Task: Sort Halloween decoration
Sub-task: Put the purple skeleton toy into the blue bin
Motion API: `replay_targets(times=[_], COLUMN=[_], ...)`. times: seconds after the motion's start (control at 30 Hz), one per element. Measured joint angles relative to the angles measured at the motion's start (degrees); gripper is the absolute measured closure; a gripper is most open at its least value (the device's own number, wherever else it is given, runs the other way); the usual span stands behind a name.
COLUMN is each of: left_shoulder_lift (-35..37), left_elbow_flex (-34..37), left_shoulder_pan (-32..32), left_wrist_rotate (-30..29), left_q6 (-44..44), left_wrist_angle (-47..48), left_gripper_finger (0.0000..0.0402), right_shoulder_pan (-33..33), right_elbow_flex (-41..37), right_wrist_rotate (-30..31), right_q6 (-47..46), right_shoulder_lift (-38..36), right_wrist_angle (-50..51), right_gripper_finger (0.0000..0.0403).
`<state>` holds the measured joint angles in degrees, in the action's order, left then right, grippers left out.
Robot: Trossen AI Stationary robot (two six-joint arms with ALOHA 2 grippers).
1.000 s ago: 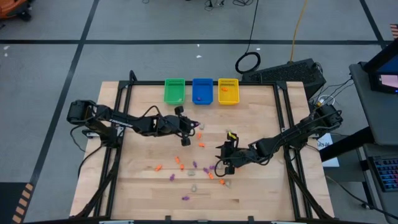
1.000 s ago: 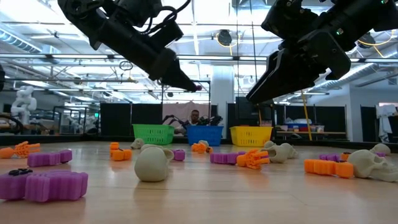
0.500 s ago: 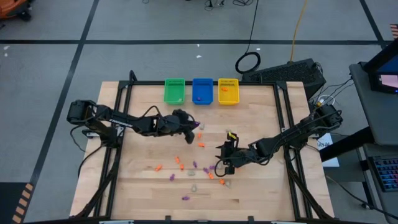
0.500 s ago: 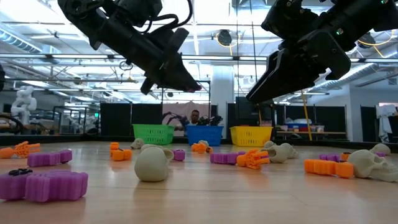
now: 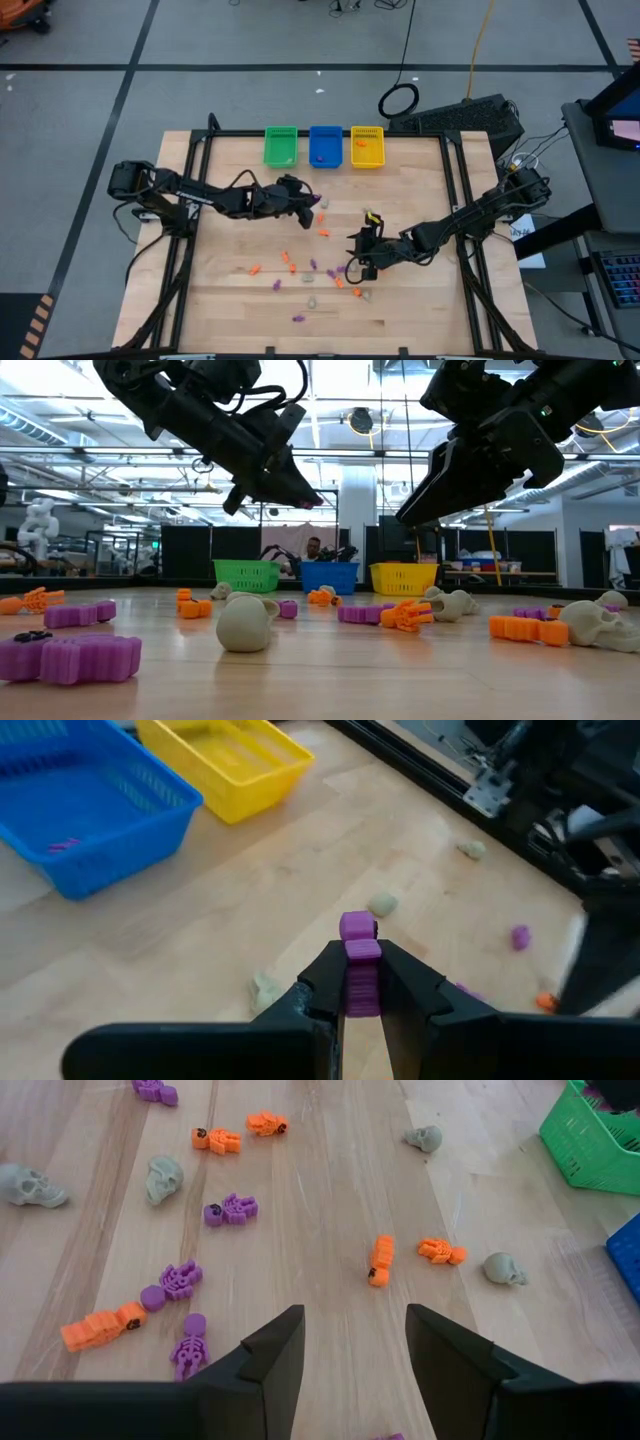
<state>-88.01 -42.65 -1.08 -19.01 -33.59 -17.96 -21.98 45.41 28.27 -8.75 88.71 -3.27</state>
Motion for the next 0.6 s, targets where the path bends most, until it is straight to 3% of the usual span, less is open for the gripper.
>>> replay_targets(times=[0.33, 0.6], left_shoulder_lift=[0.0, 0.0], left_elbow_flex=[-0.1, -1.1], left_shoulder_pan=[-5.6, -15.1], left_wrist_rotate=[-1.2, 10.0], left_q6=[8.5, 8.7], left_wrist_angle=[-6.7, -7.0], left_gripper_finger=[0.0359, 0.0359], right_shoulder_pan=[0.0, 0.0], right_elbow_flex=[0.0, 0.0], right_wrist_rotate=[0.0, 0.0], right_q6=[0.0, 0.0], right_shoulder_lift=[0.0, 0.0], right_wrist_angle=[0.0, -1.3], right_gripper_finger=[0.0239, 0.0239])
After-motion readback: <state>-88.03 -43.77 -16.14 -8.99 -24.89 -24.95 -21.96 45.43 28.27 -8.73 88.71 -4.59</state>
